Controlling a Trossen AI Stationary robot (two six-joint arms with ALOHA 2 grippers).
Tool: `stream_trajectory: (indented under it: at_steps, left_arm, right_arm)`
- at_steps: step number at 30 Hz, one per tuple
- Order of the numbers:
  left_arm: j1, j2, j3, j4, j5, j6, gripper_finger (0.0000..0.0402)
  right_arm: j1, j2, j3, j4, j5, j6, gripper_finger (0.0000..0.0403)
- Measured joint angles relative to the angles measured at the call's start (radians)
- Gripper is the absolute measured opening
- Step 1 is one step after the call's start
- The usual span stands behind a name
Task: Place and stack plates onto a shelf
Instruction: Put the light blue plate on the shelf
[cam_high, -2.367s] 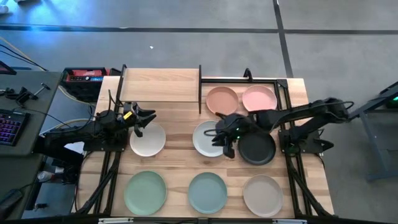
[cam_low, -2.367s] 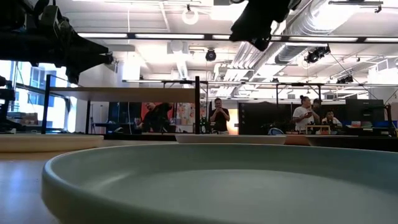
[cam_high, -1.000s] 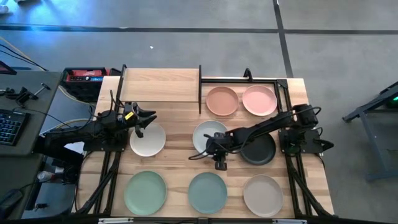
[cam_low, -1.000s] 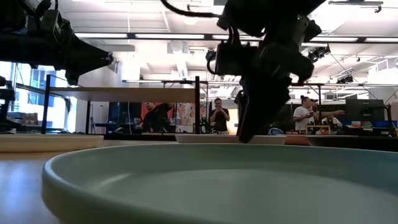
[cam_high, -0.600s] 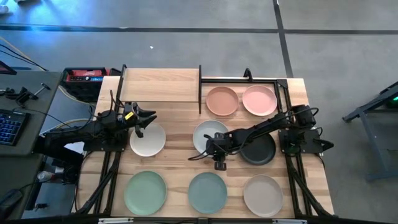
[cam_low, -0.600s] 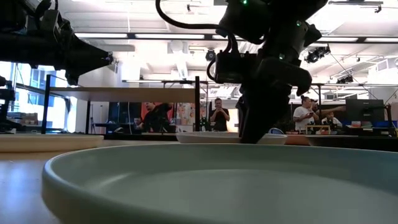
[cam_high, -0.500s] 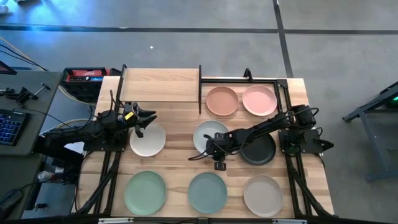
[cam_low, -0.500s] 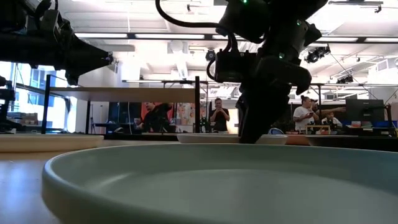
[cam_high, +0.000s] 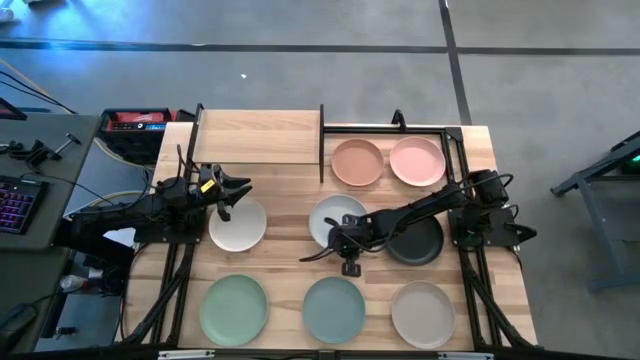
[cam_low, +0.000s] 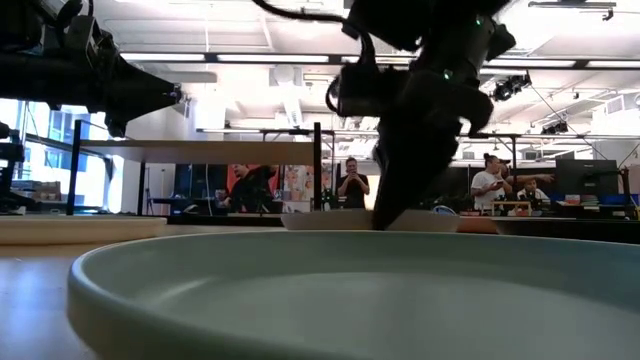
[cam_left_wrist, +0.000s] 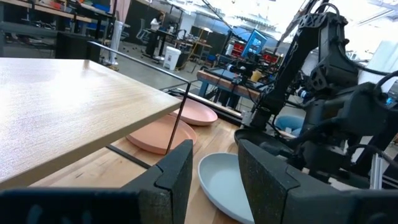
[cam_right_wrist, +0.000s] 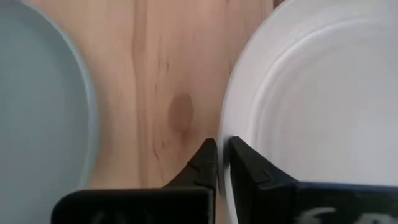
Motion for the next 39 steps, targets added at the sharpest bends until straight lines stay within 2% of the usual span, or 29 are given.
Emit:
stream_trajectory:
  at_steps: [27,39]
  left_arm:
    - [0.0,0.0,0.0,0.0,0.0,0.0,0.012]
    - [0.0,0.0,0.0,0.0,0.0,-0.009,0.012]
  right_arm:
    - [0.042,0.0,0.257,-0.142,-0.008,0.104,0.0002]
    - [0.049,0.0,0.397,-0.205,-0.012,0.081,0.0]
